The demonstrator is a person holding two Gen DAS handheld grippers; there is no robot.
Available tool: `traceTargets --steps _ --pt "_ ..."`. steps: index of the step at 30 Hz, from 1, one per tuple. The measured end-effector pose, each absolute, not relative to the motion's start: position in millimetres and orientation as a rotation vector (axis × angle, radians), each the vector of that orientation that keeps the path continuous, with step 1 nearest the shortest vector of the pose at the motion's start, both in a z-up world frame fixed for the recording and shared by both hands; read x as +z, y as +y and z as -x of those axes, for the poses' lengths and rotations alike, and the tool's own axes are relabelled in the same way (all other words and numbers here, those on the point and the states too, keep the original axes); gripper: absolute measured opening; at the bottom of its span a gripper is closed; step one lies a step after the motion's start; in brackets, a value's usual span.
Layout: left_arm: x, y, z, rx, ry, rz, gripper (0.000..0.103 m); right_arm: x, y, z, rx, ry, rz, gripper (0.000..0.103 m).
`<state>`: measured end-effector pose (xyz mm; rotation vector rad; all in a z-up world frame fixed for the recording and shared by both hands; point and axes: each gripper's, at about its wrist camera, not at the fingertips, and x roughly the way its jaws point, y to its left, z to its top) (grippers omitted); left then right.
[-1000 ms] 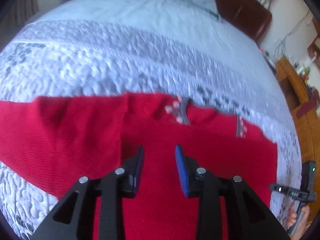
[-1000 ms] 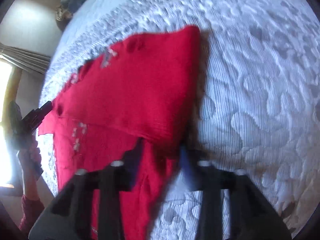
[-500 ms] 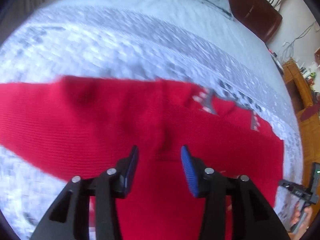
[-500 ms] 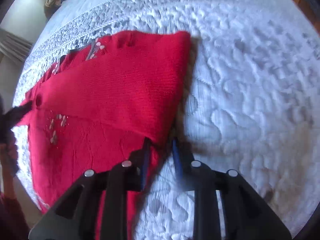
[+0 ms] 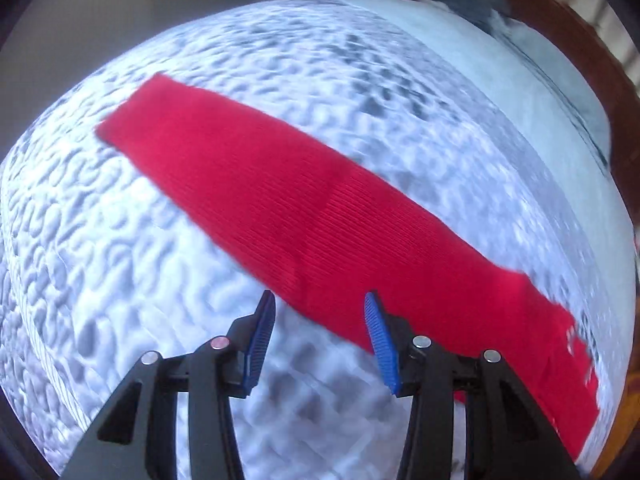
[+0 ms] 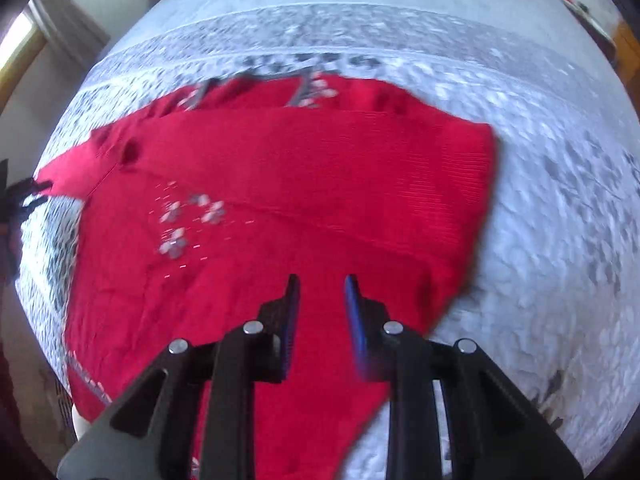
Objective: Fold small clothes
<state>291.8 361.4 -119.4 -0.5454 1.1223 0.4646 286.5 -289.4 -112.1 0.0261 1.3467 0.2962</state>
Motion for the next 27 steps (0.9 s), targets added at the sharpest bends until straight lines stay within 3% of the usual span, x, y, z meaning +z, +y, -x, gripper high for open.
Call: traceTargets --steps 10,12,15,19,27 --pt "-144 444 -296 0.498 0.939 0.923 0.044 -131 -279 -286 0.296 1.354 0.011 0.025" --pt "-146 451 -292 0.52 0.904 0.97 0.015 -133 -280 -285 0.293 1.354 0.011 0.025" --pt "-148 455 -288 0.524 0.861 1.022 0.005 -135 -282 -282 0.295 1.348 0.022 0.027" --pt "-136 446 -293 0.523 0.81 0.961 0.005 -134 -282 -276 0.303 1.341 0.031 0.027" --pt "-74 336 -341 0.387 0.811 0.498 0.005 -129 -289 -267 0.302 1.329 0.029 0.03"
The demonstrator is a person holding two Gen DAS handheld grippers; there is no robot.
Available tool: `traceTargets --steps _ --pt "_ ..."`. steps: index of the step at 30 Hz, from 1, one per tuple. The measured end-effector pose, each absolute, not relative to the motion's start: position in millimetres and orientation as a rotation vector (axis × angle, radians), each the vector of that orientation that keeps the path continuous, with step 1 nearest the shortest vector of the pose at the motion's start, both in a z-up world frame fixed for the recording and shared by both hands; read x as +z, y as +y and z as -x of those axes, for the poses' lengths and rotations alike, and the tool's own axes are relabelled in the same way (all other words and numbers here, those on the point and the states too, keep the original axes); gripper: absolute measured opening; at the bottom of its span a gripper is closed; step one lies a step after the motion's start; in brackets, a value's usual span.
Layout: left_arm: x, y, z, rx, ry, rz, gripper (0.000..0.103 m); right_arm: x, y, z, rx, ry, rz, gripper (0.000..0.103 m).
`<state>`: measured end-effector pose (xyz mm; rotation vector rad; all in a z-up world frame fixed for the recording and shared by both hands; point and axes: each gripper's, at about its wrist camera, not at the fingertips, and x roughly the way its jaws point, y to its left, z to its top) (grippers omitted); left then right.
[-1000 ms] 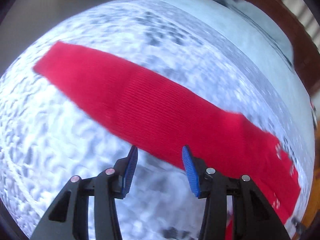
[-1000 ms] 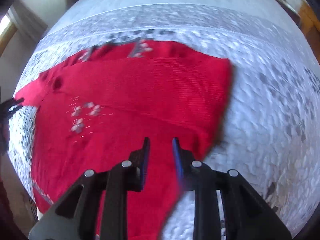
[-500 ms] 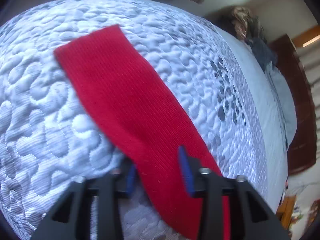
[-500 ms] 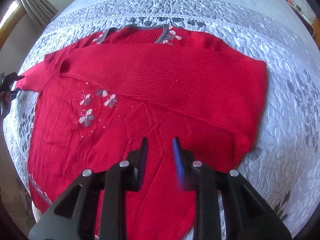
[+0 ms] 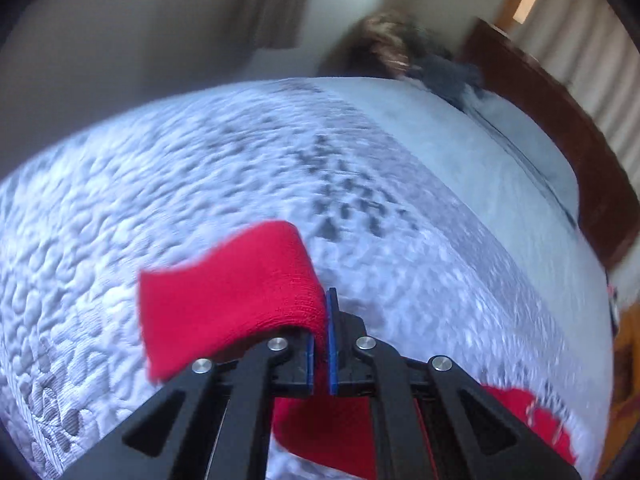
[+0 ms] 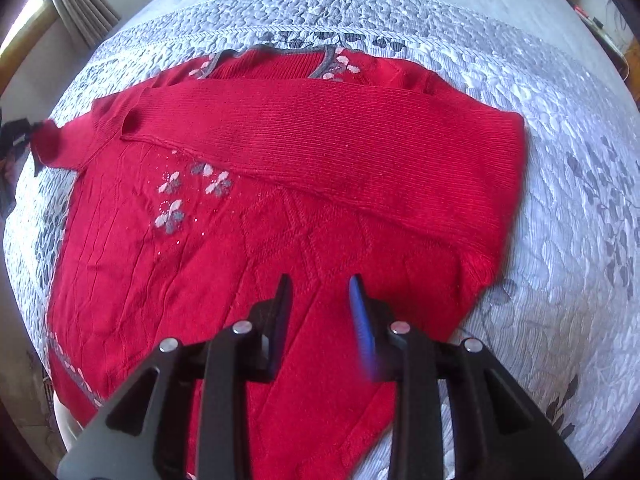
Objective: Fold small clothes
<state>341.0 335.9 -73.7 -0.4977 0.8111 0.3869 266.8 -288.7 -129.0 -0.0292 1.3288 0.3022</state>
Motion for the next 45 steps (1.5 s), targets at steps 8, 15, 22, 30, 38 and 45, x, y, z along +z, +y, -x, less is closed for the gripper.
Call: traceTargets --steps 8,15,22,30,38,45 --pt "-44 185 -356 0.109 0.806 0.196 0.005 -126 -301 -258 0.289 1.322 0.015 0.03" --pt "-60 61 -346 -0.157 0.867 0.053 0.005 -124 -316 -252 0.272 1.317 -0.009 0.03" --pt "-98 5 -335 -0.331 1.035 0.059 0.028 -128 -324 -244 0.269 1.327 -0.024 0.034" --pt "-85 71 -287 -0.3 1.036 0.323 0.063 -122 -304 -247 0.3 1.339 -0.011 0.034" --pt "-101 150 -330 0.045 1.146 0.296 0.06 -96 -198 -280 0.468 1.326 0.032 0.036" --pt "-151 163 -360 0.035 1.288 0.316 0.049 -96 -123 -307 0.564 1.385 0.045 0.036"
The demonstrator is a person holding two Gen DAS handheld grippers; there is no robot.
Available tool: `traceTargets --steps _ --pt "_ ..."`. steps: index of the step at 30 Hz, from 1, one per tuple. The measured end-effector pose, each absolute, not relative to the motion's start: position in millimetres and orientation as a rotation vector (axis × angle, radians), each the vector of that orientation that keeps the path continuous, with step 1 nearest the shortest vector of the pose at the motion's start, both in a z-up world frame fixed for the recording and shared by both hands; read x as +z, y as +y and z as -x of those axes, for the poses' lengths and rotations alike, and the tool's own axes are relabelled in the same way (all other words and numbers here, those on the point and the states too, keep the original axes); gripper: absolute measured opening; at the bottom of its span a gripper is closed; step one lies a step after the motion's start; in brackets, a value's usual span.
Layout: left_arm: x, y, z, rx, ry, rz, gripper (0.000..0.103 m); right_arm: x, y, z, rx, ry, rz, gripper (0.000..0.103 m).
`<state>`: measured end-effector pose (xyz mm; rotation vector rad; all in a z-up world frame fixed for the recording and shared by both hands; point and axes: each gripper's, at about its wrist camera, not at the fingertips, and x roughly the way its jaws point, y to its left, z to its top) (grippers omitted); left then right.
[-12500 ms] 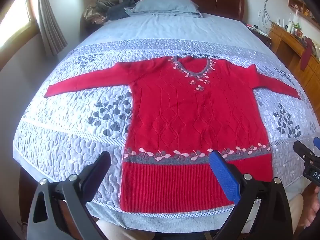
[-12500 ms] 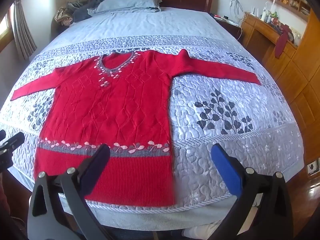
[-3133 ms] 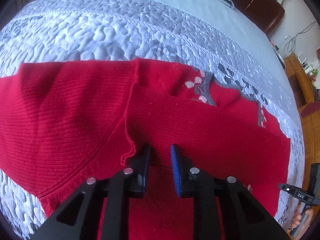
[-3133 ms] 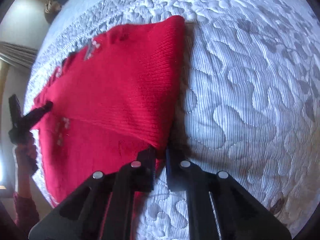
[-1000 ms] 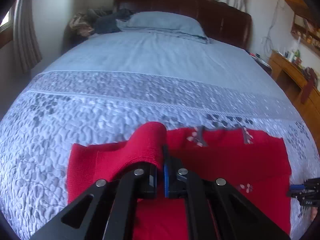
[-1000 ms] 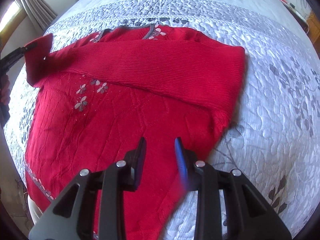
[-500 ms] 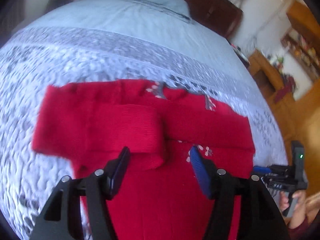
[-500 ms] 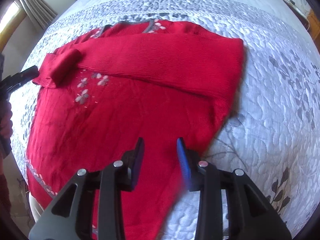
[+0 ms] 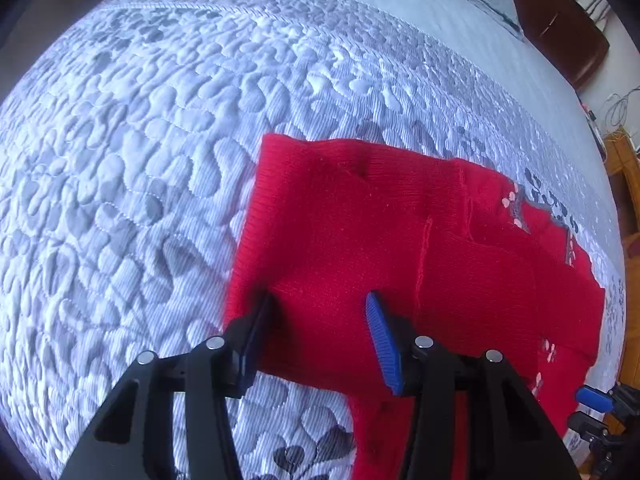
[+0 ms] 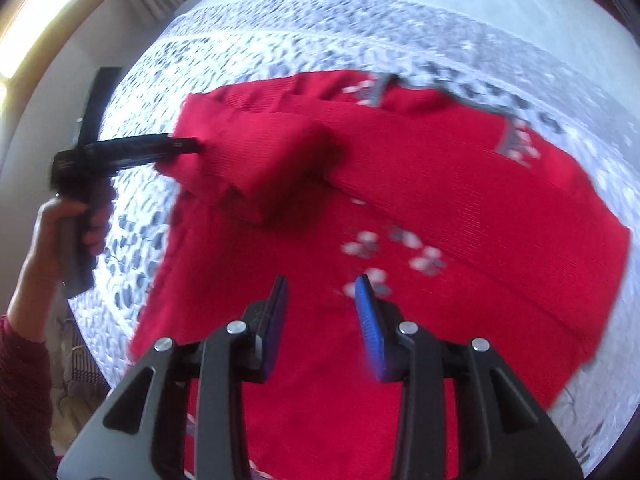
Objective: Fold small clothes
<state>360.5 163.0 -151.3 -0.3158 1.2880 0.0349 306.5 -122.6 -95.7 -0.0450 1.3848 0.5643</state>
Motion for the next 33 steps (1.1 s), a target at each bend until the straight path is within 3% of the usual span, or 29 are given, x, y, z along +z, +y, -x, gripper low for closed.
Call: traceTargets --steps 6,15,21,23,25,29,33 --pt "-155 168 -365 -0.017 1.297 0.325 0.051 -94 -54 -334 0.666 1.421 0.025 0.036" --pt "-159 183 -367 -0.069 1.315 0.412 0.051 -135 24 -362 0.617 1.463 0.122 0.036" --pt "-163 183 -372 -0.08 1.316 0.43 0.051 -151 53 -371 0.598 1.475 0.185 0.051" --pt "-164 185 -373 -0.085 1.313 0.452 0.051 -155 58 -372 0.579 1.47 0.207 0.051" --pt "-164 188 -372 -0.089 1.311 0.46 0.051 -158 61 -372 0.566 1.454 0.237 0.047" --pt "-163 186 -371 -0.087 1.31 0.439 0.052 -150 49 -372 0.581 1.44 0.231 0.007" --pt "-164 184 -371 -0.084 1.303 0.422 0.052 -120 6 -371 0.583 1.369 0.191 0.004"
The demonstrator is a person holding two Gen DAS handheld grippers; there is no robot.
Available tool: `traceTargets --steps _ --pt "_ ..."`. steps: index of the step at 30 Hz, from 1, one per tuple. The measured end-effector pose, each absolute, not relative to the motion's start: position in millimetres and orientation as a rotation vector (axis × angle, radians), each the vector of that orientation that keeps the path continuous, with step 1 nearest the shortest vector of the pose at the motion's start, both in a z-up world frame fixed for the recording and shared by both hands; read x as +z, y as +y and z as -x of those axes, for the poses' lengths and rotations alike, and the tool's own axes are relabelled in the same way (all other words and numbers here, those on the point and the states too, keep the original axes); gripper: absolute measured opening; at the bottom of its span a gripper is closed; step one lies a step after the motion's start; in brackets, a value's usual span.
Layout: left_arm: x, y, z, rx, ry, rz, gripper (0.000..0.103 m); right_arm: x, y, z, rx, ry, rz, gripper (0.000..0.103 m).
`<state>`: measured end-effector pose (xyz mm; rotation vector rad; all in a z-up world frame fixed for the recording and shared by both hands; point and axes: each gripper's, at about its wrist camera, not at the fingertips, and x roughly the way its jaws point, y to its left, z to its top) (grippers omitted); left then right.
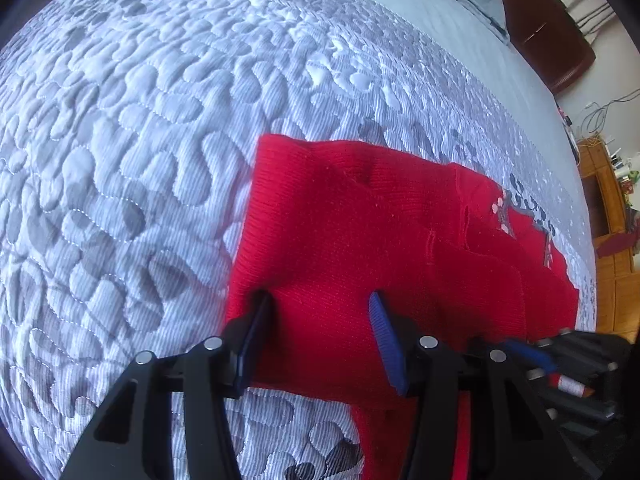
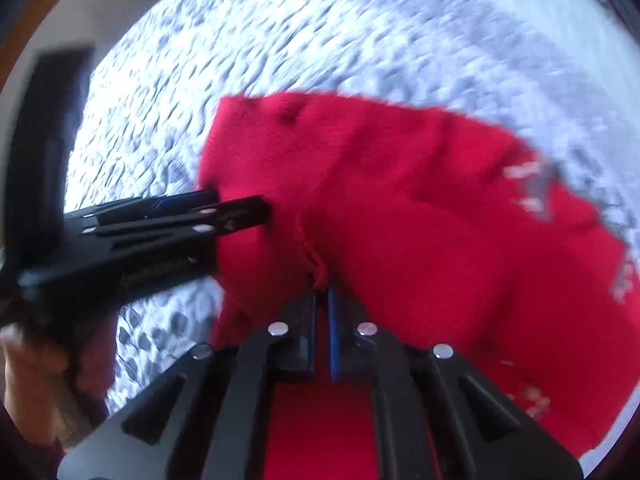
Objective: Fold small clothes
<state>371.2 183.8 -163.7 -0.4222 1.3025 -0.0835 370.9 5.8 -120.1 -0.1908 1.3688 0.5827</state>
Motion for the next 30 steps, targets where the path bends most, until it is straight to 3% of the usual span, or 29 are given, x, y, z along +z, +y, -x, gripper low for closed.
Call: traceTargets --steps 7,11,16,18,19,30 --pt "-164 180 -372 -0.07 1.3 0.412 0.052 -88 -117 -366 0.546 1.331 0.013 0.004" --pt "-164 172 -375 -0.061 1.299 0.389 0.057 -104 -174 -346 0.471 1.378 -0.005 0.02" --pt "-164 160 -380 -0.036 1.3 0.343 0.066 -128 -226 -336 0.406 1.421 -0.076 0.022" --pt "-163 157 -380 -0.02 1.298 0.337 0.067 -134 -234 -337 0.398 1.426 -0.104 0.044" --pt "-161 158 -380 -0.016 1.294 0.349 0.067 -138 -240 -338 0.398 1.427 -0.139 0.048" --pt "-128 196 -340 0.034 1.159 0.517 0.063 -181 -234 -366 0.544 1.47 -0.487 0.046"
